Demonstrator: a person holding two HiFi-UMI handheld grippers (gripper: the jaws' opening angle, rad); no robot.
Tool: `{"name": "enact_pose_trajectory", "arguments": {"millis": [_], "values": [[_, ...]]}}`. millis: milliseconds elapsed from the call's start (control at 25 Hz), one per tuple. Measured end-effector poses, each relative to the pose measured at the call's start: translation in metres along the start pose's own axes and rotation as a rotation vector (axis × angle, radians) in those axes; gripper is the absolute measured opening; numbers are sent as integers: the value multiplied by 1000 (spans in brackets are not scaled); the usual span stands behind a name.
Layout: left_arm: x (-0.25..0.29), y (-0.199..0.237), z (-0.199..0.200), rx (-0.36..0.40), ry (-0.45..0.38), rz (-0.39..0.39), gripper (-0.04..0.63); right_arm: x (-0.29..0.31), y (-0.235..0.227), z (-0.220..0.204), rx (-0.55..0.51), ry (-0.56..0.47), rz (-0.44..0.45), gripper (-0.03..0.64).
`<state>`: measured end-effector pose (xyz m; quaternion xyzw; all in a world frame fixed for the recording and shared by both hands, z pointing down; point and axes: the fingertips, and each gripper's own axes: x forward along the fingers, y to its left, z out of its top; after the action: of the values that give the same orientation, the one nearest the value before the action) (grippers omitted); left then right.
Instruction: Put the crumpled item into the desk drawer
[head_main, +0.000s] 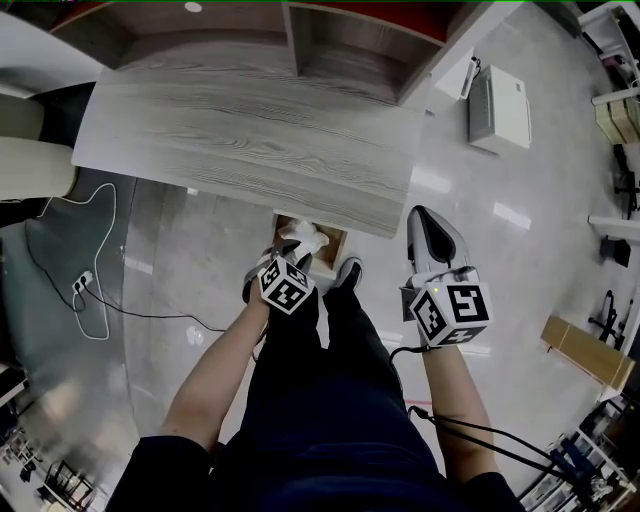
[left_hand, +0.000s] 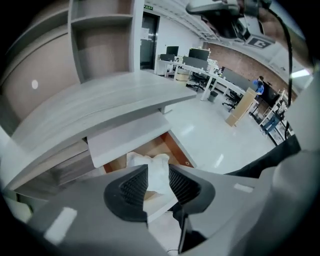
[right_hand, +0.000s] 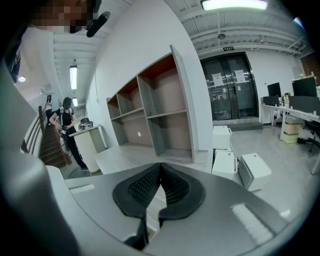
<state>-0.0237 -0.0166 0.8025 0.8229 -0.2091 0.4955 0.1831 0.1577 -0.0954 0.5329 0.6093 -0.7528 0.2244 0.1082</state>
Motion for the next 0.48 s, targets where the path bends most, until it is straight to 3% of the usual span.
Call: {"name": "enact_pose_trajectory", "arguments": {"millis": [280,480], "values": [[-30,21,25,-125,-101,25,103,6,5,9,-13,-10,18,6],[-74,57,58,-205,-237,114,101,9,13,22,-29,-35,41,6]]}}
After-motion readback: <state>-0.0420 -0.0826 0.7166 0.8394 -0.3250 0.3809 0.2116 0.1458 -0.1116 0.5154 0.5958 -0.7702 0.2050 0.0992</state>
